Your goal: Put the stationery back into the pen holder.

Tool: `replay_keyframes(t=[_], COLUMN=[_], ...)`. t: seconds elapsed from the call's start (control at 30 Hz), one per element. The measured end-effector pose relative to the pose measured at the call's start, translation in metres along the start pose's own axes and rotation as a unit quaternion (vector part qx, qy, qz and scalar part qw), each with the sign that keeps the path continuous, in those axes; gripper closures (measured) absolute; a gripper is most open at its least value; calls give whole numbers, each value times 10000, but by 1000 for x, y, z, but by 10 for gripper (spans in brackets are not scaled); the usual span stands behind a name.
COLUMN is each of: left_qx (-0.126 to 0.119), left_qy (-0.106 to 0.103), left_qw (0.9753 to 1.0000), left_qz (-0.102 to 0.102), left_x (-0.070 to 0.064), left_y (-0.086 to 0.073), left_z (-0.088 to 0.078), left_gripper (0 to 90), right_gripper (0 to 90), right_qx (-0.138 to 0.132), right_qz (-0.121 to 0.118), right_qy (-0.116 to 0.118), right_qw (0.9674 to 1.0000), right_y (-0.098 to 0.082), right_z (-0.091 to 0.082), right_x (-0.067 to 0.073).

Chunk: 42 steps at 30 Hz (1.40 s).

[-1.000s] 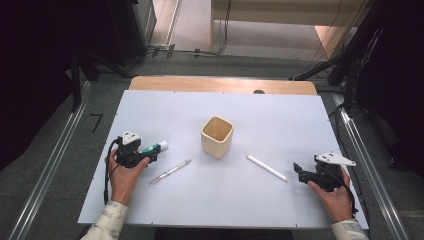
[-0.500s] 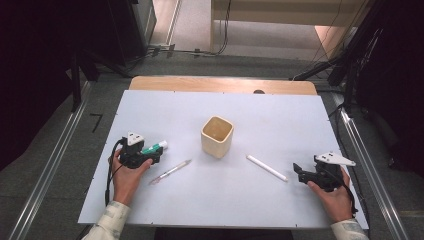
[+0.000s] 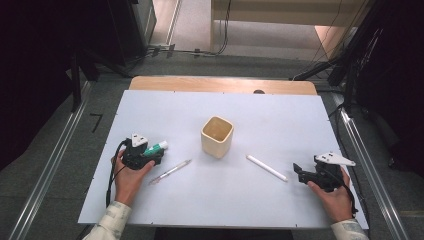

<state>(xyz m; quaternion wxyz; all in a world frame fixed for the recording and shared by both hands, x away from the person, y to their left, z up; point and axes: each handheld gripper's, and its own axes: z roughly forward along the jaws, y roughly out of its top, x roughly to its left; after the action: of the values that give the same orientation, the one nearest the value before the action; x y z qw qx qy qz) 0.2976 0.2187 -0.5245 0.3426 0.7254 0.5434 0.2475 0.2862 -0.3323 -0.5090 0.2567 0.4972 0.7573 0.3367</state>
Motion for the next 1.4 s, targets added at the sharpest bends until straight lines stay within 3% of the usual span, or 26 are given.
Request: replay_keyframes(t=[0.23, 0.47, 0.87, 1.13, 1.4], left_qx=[39, 60, 12, -272, -504], left_qy=[-17, -178, -220, -369, -580], left_qw=[9999, 9994, 9995, 9989, 9970], left_qz=[145, 291, 206, 0, -20], left_x=[-2, -2, -2, -2, -10], left_y=[-1, -1, 0, 4, 13], left_z=[-2, -4, -5, -14, -23], left_gripper=[439, 661, 668, 668, 669], right_gripper=[158, 157, 158, 158, 158], right_qx=[-2, -8, -21, -20, -30], right_qz=[-5, -19, 4, 6, -12], right_qy=[5, 12, 3, 2, -6], right_qw=[10000, 10000, 10000, 10000, 10000], right_y=[0, 0, 0, 0, 0], right_z=[0, 1, 0, 0, -1], right_x=[0, 0, 0, 0, 0])
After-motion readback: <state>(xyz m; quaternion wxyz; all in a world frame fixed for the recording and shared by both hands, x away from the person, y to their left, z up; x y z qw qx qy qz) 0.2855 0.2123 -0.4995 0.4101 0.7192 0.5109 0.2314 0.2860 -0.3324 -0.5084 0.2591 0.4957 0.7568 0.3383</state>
